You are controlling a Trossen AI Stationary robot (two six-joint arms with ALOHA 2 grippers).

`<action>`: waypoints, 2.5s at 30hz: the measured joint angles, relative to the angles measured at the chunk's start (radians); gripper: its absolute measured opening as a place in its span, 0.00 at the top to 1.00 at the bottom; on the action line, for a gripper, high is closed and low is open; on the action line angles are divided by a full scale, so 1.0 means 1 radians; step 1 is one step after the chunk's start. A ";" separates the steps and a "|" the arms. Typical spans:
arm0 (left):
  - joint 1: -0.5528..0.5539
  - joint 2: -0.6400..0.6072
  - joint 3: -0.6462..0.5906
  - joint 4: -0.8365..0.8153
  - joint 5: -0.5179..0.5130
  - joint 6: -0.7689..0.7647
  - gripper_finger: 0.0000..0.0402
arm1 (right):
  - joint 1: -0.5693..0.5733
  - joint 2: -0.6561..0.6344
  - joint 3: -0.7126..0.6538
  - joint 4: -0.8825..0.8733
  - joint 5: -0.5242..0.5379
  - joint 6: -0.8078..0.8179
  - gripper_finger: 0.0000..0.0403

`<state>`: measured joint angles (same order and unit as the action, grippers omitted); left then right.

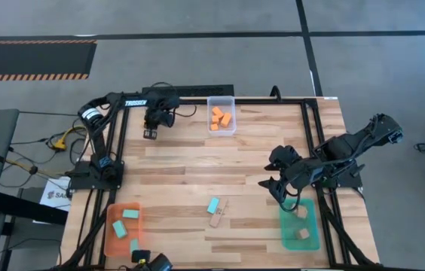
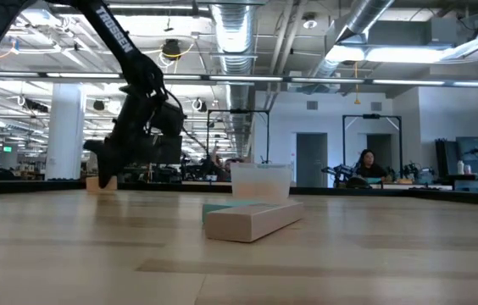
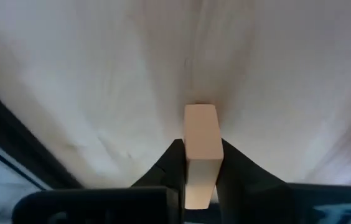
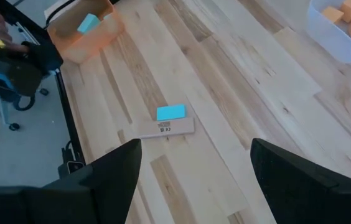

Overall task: Sort & place blocks by color
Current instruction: Put the orange block into the transparent white bin, then put the light brown block into the transparent blue bin

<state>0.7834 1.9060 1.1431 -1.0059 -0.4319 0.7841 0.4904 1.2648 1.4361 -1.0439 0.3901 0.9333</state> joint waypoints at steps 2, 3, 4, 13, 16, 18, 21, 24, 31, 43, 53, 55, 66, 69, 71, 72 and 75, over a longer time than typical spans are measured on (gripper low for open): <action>0.000 -0.029 0.000 -0.001 0.082 -0.023 0.93 | 0.000 0.000 0.000 0.000 0.000 -0.001 0.20; 0.000 -0.049 0.000 -0.003 0.138 -0.029 0.93 | 0.000 0.000 0.000 0.000 0.000 -0.002 0.20; -0.004 -0.068 0.000 -0.002 0.195 -0.035 0.92 | 0.000 0.000 0.000 0.000 0.000 -0.003 0.20; -0.065 -0.317 0.000 0.320 0.577 -0.349 0.93 | -0.002 0.000 0.000 -0.033 0.000 -0.006 0.20; -0.092 -0.337 0.001 0.570 0.719 -0.580 0.93 | -0.016 0.000 0.000 -0.033 -0.001 -0.034 0.20; -0.121 -0.324 0.001 0.742 0.712 -0.738 0.93 | -0.026 0.000 0.000 -0.033 -0.001 -0.044 0.20; -0.168 -0.260 0.001 0.969 0.645 -0.910 0.93 | -0.044 0.000 0.000 -0.033 -0.001 -0.048 0.20; -0.196 -0.170 0.014 1.116 0.574 -1.023 0.93 | -0.061 0.000 0.000 -0.033 -0.002 -0.049 0.20; -0.188 0.023 0.132 1.147 0.536 -1.159 0.93 | -0.075 0.000 0.000 -0.014 -0.003 -0.041 0.20; -0.186 0.074 0.246 1.106 0.504 -1.121 0.50 | -0.046 0.000 0.000 -0.016 -0.003 0.011 0.20; -0.219 0.055 0.490 0.483 0.779 -0.870 0.40 | -0.045 0.000 0.000 -0.017 -0.002 -0.010 0.20; -0.258 0.019 0.497 0.372 0.764 -0.799 0.41 | -0.045 0.000 0.000 -0.016 -0.001 -0.038 0.20; -0.540 -0.286 0.488 0.276 0.578 -0.747 0.50 | -0.082 0.010 0.000 0.108 0.008 -0.273 0.20; -0.620 -0.368 0.468 0.291 0.519 -0.753 0.52 | -0.094 0.040 -0.001 0.165 0.003 -0.350 0.20; -0.675 -0.439 0.416 0.319 0.477 -0.773 0.53 | -0.095 0.073 0.000 0.199 -0.005 -0.402 0.20; -0.700 -0.477 0.381 0.338 0.458 -0.785 0.53 | -0.095 0.093 0.000 0.206 -0.019 -0.428 0.20; -0.773 -0.586 0.240 0.407 0.387 -0.840 0.55 | -0.094 0.173 0.000 0.211 -0.064 -0.518 0.20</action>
<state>0.0105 1.3203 1.3833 -0.5987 -0.0453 -0.0559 0.3965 1.4376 1.4361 -0.8333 0.3259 0.4157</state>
